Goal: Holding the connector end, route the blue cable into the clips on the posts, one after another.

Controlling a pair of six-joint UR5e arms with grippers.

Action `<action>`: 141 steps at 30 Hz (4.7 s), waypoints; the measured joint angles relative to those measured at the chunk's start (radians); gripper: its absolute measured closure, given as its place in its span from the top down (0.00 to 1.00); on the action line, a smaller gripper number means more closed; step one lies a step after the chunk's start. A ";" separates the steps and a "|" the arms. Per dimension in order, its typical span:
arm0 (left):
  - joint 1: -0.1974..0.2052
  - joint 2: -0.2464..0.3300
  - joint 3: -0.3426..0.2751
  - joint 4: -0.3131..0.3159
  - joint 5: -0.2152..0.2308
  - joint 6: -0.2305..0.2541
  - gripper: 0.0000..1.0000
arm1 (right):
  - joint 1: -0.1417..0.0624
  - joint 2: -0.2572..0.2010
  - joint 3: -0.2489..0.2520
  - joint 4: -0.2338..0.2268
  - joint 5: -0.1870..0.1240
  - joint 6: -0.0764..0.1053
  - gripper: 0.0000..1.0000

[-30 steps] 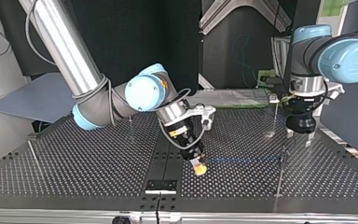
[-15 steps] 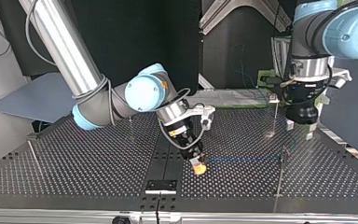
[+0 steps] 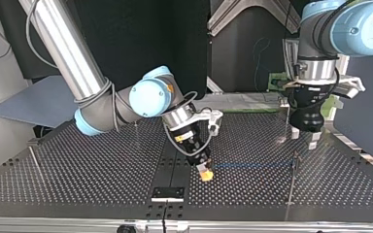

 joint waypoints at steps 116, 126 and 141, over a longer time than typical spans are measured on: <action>-0.235 -0.200 0.164 0.061 -0.222 0.367 1.00 | -0.033 0.007 0.000 0.013 -0.013 -0.002 0.00; -0.309 -0.282 0.234 0.061 -0.303 0.429 1.00 | -0.036 0.007 0.000 0.019 -0.016 -0.002 0.00; -0.409 -0.379 0.289 0.069 -0.439 0.414 1.00 | -0.067 0.007 0.002 0.033 -0.016 -0.006 0.00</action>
